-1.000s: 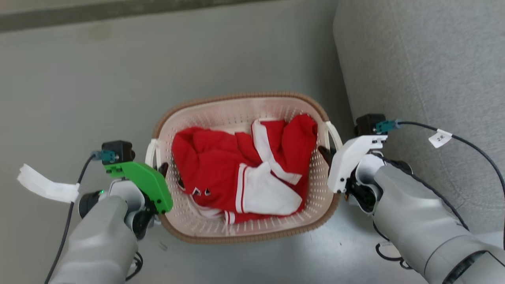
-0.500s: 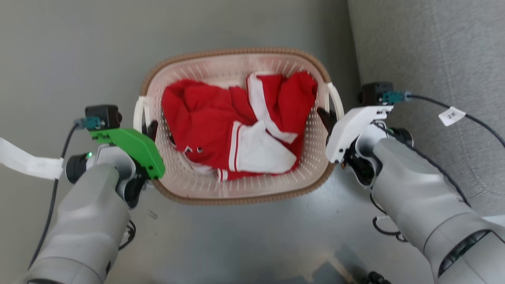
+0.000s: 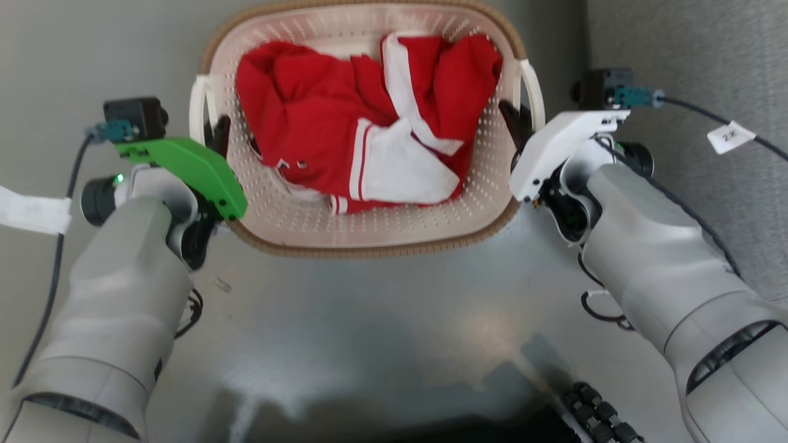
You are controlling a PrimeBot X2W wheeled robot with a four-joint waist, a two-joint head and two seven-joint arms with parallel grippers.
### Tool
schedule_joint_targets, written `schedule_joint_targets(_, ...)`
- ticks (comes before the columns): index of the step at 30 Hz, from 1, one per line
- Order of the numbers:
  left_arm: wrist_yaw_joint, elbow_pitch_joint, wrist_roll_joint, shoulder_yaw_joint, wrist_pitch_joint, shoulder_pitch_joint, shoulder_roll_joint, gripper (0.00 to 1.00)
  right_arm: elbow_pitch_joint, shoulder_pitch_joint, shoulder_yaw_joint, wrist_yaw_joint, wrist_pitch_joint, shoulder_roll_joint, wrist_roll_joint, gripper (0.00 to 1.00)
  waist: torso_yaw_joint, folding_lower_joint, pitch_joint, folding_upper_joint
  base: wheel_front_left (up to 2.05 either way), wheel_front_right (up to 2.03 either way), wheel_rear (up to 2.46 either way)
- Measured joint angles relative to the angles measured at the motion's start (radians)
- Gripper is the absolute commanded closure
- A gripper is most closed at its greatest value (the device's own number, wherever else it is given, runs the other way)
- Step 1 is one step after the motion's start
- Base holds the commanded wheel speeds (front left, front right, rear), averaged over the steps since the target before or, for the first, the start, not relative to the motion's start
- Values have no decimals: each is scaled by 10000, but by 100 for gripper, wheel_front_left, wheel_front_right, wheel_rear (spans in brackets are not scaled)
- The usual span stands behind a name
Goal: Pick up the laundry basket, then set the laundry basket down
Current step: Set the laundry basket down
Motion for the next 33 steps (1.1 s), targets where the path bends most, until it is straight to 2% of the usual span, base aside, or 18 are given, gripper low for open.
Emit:
schedule_joint_targets(14,35,282,75,171,-562,-675,2,100,-65,-582,42,2,-470,10,-4,100,93,0,1510,0,0,0,0)
schedule_joint_targets(33,35,662,157,178,-848,-944,-98,100,-142,-713,203,2,-706,-4,-56,100,143,0,1917,0,0,0,0)
